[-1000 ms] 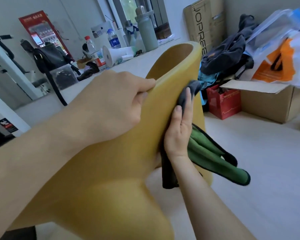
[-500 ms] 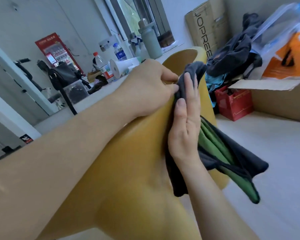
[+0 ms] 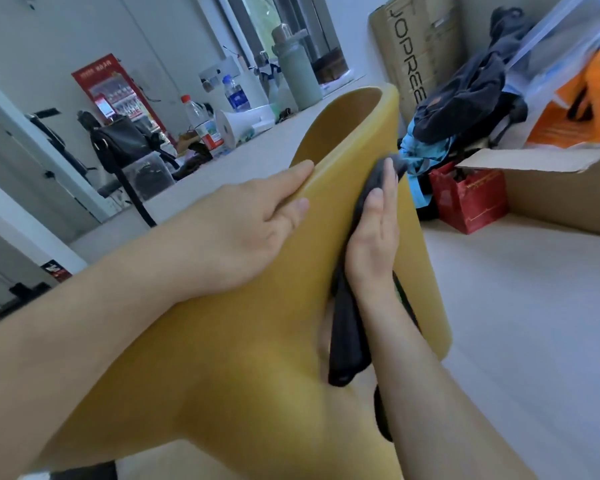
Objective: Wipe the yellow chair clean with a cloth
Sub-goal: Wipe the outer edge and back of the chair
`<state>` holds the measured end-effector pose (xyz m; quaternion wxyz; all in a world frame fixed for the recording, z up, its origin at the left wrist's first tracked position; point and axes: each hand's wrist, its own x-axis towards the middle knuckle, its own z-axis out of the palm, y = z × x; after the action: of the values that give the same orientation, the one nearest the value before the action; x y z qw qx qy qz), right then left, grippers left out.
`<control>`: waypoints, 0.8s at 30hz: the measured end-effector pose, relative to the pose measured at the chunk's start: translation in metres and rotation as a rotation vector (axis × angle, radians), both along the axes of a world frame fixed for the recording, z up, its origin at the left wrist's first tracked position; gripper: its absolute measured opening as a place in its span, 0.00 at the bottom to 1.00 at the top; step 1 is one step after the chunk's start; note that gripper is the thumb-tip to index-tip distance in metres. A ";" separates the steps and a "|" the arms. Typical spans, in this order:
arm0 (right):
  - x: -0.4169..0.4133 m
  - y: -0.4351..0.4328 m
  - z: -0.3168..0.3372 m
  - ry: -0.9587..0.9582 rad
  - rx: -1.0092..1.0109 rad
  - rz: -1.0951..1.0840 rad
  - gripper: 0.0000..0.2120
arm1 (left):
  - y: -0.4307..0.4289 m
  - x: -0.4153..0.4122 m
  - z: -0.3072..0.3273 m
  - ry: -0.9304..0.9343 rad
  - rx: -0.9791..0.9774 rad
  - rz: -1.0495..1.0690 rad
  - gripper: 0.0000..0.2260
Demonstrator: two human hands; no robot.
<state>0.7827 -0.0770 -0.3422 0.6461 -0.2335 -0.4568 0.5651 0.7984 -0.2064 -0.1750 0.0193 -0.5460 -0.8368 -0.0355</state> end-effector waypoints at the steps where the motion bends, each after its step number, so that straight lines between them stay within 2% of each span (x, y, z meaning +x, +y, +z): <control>1: -0.002 -0.001 -0.016 0.004 -0.192 0.105 0.22 | 0.000 0.003 -0.001 0.040 -0.014 0.024 0.22; 3: -0.002 -0.034 -0.049 0.018 -0.453 0.275 0.22 | 0.000 0.007 -0.005 0.128 -0.005 0.027 0.22; 5: 0.003 -0.071 -0.048 0.039 -0.449 0.281 0.21 | 0.002 0.010 -0.006 0.150 0.030 0.010 0.22; 7: 0.007 -0.079 -0.026 0.080 -0.279 0.190 0.22 | 0.006 0.007 -0.008 0.119 0.062 0.012 0.21; 10: 0.021 -0.069 0.026 0.125 0.098 0.053 0.22 | 0.017 0.006 -0.004 0.090 0.107 -0.035 0.18; 12: 0.024 -0.056 0.036 0.165 0.225 -0.012 0.22 | 0.029 0.007 -0.005 0.089 0.112 -0.066 0.14; 13: 0.022 -0.044 0.033 0.177 0.205 -0.023 0.22 | 0.037 0.010 -0.005 0.092 0.110 -0.057 0.10; 15: 0.020 -0.014 0.025 0.185 0.011 0.001 0.22 | 0.051 0.016 -0.002 0.089 0.097 -0.022 0.05; 17: 0.026 -0.011 0.018 0.183 -0.184 0.063 0.20 | 0.057 0.018 0.002 0.047 0.069 -0.024 0.08; 18: 0.030 -0.023 0.017 0.196 -0.184 0.072 0.20 | 0.058 0.016 0.004 0.007 0.059 -0.037 0.11; 21: 0.042 -0.092 0.031 0.195 0.123 0.025 0.20 | 0.049 0.010 0.010 -0.164 0.102 -0.049 0.17; 22: 0.042 -0.100 0.036 0.191 0.222 -0.011 0.21 | 0.045 0.009 0.010 -0.222 0.139 -0.062 0.16; 24: 0.038 -0.076 0.046 0.117 0.291 -0.063 0.21 | 0.033 0.009 0.007 -0.257 0.186 -0.083 0.15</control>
<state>0.8211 -0.1528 -0.2961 0.7158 -0.1185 -0.4880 0.4852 0.8070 -0.1736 -0.1683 -0.0388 -0.5669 -0.8023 -0.1831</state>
